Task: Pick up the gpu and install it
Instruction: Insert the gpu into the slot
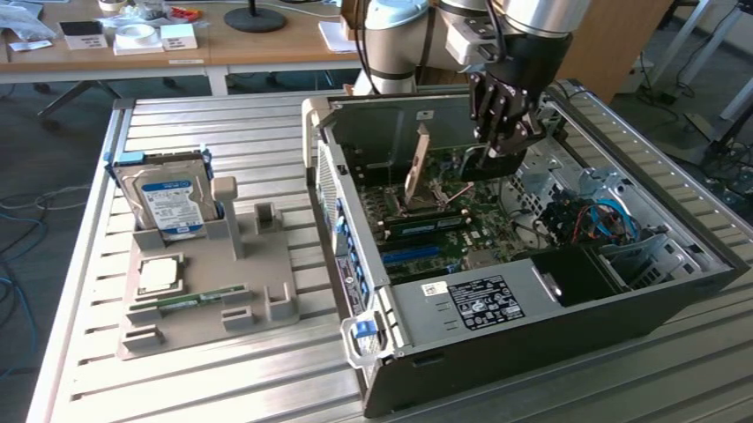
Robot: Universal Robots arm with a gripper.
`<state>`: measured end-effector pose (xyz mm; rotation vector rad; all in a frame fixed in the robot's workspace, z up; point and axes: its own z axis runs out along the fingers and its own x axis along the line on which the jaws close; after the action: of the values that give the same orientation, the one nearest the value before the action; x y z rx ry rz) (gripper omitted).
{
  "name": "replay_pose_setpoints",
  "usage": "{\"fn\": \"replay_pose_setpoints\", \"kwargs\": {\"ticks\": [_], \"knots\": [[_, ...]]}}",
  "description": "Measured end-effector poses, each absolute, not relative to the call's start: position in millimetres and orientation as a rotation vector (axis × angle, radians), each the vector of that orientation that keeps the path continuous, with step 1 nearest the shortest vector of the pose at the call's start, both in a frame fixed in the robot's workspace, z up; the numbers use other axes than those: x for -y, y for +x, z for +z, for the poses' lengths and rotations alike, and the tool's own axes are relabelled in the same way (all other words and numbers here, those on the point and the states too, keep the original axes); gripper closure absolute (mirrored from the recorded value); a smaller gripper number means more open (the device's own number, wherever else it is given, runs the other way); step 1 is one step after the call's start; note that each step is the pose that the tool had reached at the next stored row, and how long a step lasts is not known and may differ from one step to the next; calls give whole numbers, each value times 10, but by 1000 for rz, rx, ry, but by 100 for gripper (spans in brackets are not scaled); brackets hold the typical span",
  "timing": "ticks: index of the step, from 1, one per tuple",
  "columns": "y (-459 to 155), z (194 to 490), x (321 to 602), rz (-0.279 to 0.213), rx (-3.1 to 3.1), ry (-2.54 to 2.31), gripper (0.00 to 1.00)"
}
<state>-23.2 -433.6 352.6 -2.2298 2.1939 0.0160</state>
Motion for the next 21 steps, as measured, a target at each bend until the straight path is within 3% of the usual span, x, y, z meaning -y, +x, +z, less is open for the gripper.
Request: {"fn": "replay_pose_setpoints", "kwargs": {"ticks": [21], "knots": [[-232, 3504, 4336, 16, -2194, -2230, 73]]}}
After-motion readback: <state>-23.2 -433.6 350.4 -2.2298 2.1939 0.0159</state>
